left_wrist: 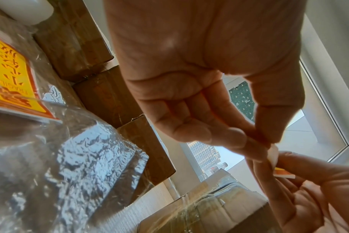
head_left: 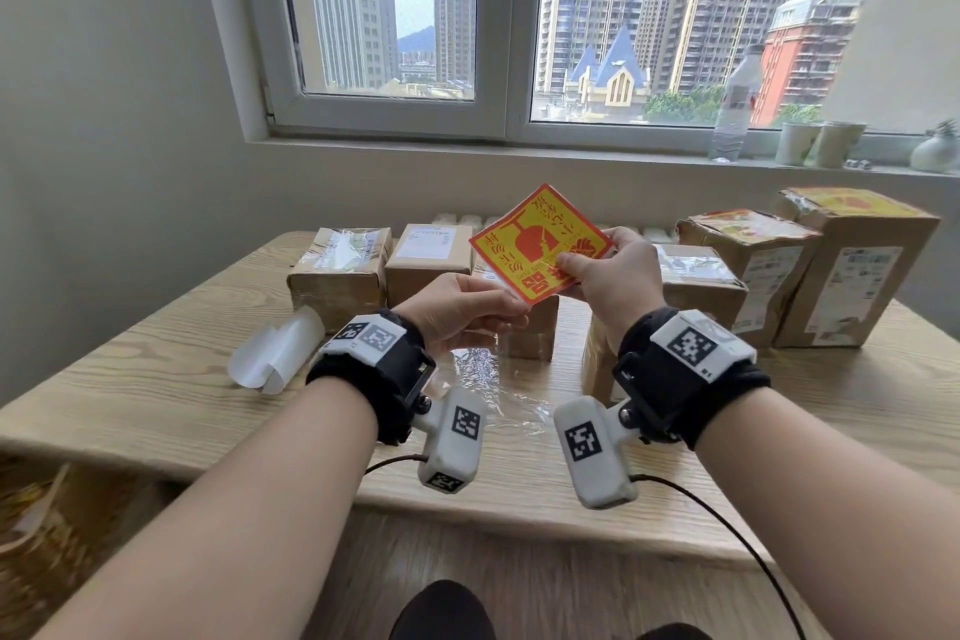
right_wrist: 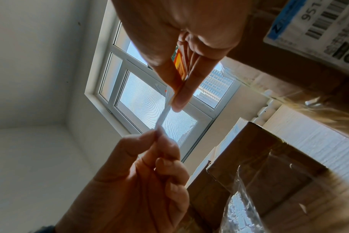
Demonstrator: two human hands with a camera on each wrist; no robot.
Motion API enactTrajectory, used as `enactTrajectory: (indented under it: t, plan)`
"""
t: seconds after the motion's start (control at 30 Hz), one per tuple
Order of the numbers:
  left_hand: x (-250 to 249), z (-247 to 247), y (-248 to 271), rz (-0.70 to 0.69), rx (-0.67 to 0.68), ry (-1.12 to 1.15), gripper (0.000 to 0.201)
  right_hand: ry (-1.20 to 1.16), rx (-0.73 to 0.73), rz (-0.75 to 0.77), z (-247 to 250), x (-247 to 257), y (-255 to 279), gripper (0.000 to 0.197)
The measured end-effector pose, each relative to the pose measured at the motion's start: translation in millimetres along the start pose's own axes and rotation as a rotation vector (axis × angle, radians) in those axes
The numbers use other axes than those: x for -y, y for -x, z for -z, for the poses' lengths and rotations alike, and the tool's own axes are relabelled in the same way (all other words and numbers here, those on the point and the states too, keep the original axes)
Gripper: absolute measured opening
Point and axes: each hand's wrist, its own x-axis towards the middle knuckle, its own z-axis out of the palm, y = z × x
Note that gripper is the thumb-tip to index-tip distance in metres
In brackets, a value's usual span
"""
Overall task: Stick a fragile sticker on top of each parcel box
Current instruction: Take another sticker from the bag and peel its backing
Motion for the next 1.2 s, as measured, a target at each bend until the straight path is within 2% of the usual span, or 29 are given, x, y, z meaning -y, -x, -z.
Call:
enactTrajectory:
  t: [0.1,0.13,0.2,0.27,0.33,0.37,0.43,0.5,0.63,0.8,0.93,1.07,1.2]
  plan:
    - [0.1,-0.1,-0.1,-0.013,-0.007,0.002,0.004,0.067,-0.008,-0.005,1.2,-0.5,0.1,0.029]
    - [0.1,0.2,-0.1,-0.019,-0.014,0.007,0.006,0.151,-0.03,0.038,1.9,-0.3,0.7,0.037]
    - [-0.8,2.0,0.4,-0.034,-0.034,0.024,0.009,0.341,-0.089,0.219,3.0,2.3,4.3,0.049]
    - [-3.0,4.9,0.6,-0.046,-0.052,0.049,0.012,0.416,-0.108,0.432,2.8,9.8,12.9,0.038]
    - [-5.5,7.8,0.6,-0.053,-0.063,0.07,0.011,0.444,-0.034,0.52,-0.3,15.4,18.3,0.014]
    - [-6.6,8.8,0.5,-0.057,-0.068,0.074,0.01,0.447,0.04,0.509,-1.8,17.9,20.3,0.006]
    - [-7.7,10.3,0.4,-0.065,-0.065,0.078,0.009,0.447,0.19,0.441,-3.9,18.0,20.5,0.013]
    - [-8.2,10.7,1.3,-0.069,-0.055,0.087,0.01,0.433,0.263,0.403,-4.5,15.1,20.0,0.018]
    - [-7.0,9.6,2.7,-0.077,-0.054,0.091,0.011,0.375,0.287,0.37,-5.1,6.1,19.1,0.004]
    - [-5.1,5.9,-0.4,-0.089,-0.056,0.113,0.014,0.326,0.314,0.328,-5.6,1.2,18.8,0.012]
    - [-7.0,1.5,-0.1,-0.096,-0.05,0.088,0.016,0.262,0.341,0.299,-1.2,3.8,20.9,0.008]
    - [-6.4,-1.2,-1.2,-0.097,-0.09,0.149,0.013,0.247,0.28,0.312,-1.7,2.6,16.4,0.022]
    - [-6.4,-2.4,-1.4,-0.118,-0.143,0.183,0.007,0.271,0.326,0.315,-2.4,5.7,19.8,0.024]
